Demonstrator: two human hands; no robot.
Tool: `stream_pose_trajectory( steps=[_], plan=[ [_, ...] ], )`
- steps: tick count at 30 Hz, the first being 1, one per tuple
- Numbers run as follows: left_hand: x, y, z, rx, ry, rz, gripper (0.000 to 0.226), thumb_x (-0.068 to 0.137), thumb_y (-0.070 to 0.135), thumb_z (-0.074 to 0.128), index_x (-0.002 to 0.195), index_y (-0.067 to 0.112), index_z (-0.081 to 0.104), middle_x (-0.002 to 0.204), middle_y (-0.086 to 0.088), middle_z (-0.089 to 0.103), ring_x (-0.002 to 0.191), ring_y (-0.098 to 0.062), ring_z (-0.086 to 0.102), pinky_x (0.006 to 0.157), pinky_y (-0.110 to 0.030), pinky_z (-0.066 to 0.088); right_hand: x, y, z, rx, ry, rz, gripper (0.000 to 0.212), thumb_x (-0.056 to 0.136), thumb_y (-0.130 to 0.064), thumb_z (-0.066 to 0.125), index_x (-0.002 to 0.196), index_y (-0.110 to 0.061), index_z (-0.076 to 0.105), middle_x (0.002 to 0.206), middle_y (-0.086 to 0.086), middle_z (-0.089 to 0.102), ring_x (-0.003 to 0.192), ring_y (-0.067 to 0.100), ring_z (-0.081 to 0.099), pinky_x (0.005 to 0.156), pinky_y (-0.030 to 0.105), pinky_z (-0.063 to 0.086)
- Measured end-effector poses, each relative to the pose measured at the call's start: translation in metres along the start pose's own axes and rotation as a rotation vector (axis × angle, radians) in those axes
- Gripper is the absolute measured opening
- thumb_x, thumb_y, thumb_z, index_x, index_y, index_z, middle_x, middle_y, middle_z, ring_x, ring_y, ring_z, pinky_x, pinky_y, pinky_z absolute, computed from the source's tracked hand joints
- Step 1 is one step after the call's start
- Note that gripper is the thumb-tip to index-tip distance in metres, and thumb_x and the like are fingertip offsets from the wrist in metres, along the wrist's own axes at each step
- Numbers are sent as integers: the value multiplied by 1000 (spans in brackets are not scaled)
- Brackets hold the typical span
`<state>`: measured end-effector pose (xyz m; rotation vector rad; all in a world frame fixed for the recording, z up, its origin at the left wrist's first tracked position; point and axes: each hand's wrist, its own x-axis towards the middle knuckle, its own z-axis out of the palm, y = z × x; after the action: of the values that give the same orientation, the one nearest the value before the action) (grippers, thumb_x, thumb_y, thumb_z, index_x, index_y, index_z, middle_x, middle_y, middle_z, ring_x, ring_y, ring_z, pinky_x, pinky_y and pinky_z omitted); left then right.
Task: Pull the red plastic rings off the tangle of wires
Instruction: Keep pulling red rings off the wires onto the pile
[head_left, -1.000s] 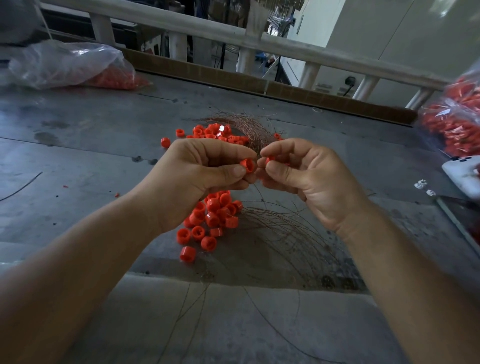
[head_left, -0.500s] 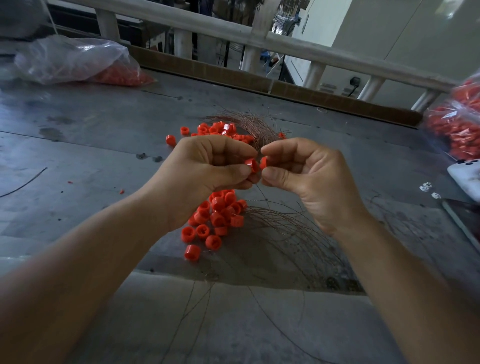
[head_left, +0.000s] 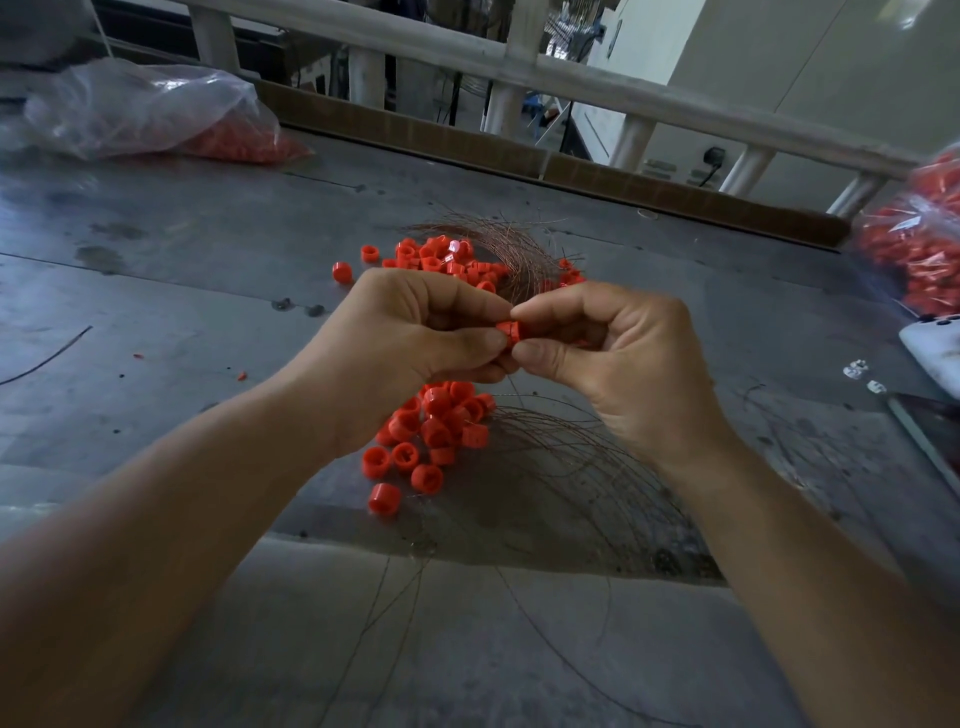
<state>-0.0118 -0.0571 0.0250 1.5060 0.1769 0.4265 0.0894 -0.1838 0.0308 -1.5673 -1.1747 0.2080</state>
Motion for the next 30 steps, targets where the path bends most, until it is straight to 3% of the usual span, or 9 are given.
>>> stream_pose_trajectory(
  steps=[11, 17, 25, 30],
  plan=[
    [-2, -2, 5, 43, 31, 42, 19, 56, 11, 64, 75, 15, 67, 65, 1, 72, 61, -8, 69, 57, -12, 51, -2, -4, -3, -145, 17, -33, 27, 67, -4, 75, 79, -26, 65, 81, -8, 67, 75, 10, 68, 72, 25, 55],
    [-3, -2, 4, 57, 5, 23, 19, 58, 12, 64, 76, 13, 70, 69, -3, 72, 64, -11, 70, 58, -13, 52, -4, -5, -4, -168, 13, -40, 25, 66, -6, 75, 78, -26, 65, 76, -14, 64, 71, 2, 65, 65, 13, 51],
    [-2, -3, 2, -69, -44, -59, 18, 59, 12, 64, 74, 11, 74, 71, -8, 72, 68, -15, 70, 60, -17, 53, -4, -6, -5, -127, 13, -55, 24, 64, -22, 71, 88, -19, 66, 73, -10, 65, 64, 5, 65, 61, 18, 53],
    [-3, -3, 1, -45, -82, -56, 18, 59, 14, 64, 73, 16, 75, 71, -6, 72, 68, -14, 70, 60, -17, 54, -3, -5, -3, -96, 8, -54, 13, 62, -24, 70, 74, -22, 65, 68, -8, 64, 58, 7, 63, 57, 19, 52]
  ],
)
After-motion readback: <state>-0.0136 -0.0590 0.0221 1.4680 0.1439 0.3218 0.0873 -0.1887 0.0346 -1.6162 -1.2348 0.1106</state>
